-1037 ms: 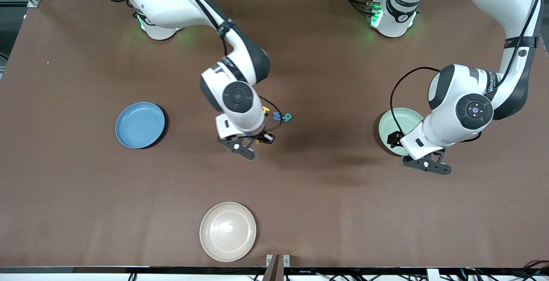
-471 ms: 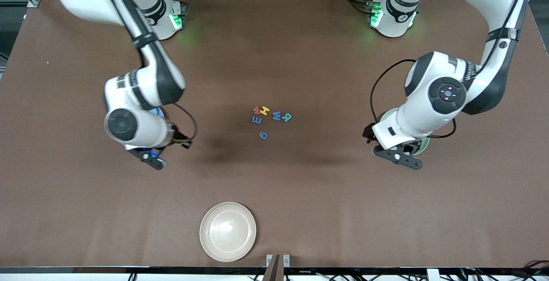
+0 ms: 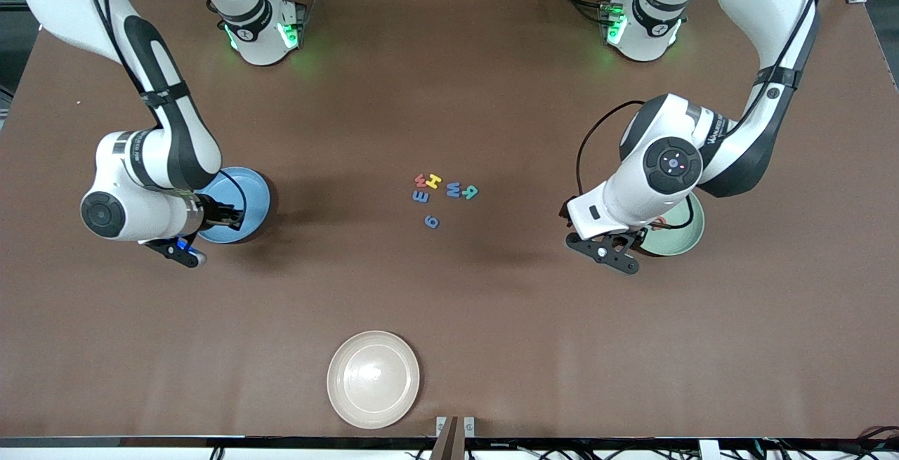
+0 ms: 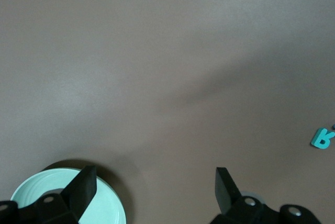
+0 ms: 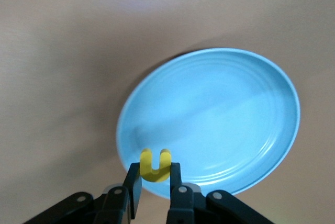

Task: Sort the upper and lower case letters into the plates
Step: 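Carry the yellow u to the blue plate with the right gripper, then release the u on the blue plate while the left gripper returns to the letters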

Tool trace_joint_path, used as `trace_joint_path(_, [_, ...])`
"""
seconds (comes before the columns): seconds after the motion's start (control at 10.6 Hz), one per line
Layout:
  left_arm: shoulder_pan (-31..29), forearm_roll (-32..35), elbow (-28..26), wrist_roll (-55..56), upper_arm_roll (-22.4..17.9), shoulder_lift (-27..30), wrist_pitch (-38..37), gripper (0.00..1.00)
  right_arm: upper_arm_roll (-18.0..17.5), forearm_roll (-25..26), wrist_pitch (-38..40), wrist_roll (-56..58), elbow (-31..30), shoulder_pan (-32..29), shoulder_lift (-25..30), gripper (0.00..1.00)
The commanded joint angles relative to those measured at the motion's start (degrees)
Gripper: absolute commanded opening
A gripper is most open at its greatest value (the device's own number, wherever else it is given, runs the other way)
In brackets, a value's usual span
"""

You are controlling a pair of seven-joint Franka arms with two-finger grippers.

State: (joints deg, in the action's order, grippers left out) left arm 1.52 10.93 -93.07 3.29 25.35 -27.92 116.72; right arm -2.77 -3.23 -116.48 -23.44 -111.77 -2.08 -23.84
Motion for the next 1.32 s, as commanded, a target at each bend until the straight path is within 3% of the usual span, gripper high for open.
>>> trace_joint_path(0.0, [1.2, -0.7, 2.1, -0.2, -0.3, -2.0, -0.5, 1.0, -0.7, -0.5, -3.0, 4.2, -5.6, -1.6, 3.2, 0.0])
trace_joint_path(0.09, [1.4, -0.6, 2.0, -0.2, -0.4, -2.4, -0.5, 1.0, -0.7, -0.5, -3.0, 4.2, -5.6, -2.0, 2.9, 0.09])
trace_joint_path(0.19, [2.9, 1.4, 2.0, 0.0, -0.4, -2.9, -0.2, 1.0, -0.7, -0.5, -2.9, 4.2, -5.6, -2.0, 2.7, 0.42])
trace_joint_path(0.28, [4.5, 4.7, 1.9, 0.3, -0.6, -3.5, -0.2, 1.0, -0.7, -0.5, -2.5, 3.8, -5.4, -1.9, 2.8, 0.92])
trace_joint_path(0.38, [4.7, 6.3, 1.9, 0.4, -0.6, -4.8, 0.0, 1.0, -0.7, -0.5, -2.2, 3.4, -5.0, -1.8, 3.0, 1.0])
trace_joint_path(0.75, [10.0, 6.6, 1.2, 4.6, -0.6, -7.1, 4.5, 1.0, -1.2, -0.6, 4.8, -4.5, 1.6, 2.2, 3.0, 1.0])
trace_joint_path(0.94, [11.5, 7.2, 0.4, 4.4, -0.3, -8.0, 5.9, 1.0, -1.4, -0.8, 4.2, -6.9, 2.4, 4.9, 3.0, 1.0])
trace_joint_path(1.23, [15.7, 7.4, -5.1, 4.6, -0.2, -7.6, 10.6, 1.0, -1.3, -1.5, 1.0, -9.8, 3.3, 7.7, 2.3, 1.0])
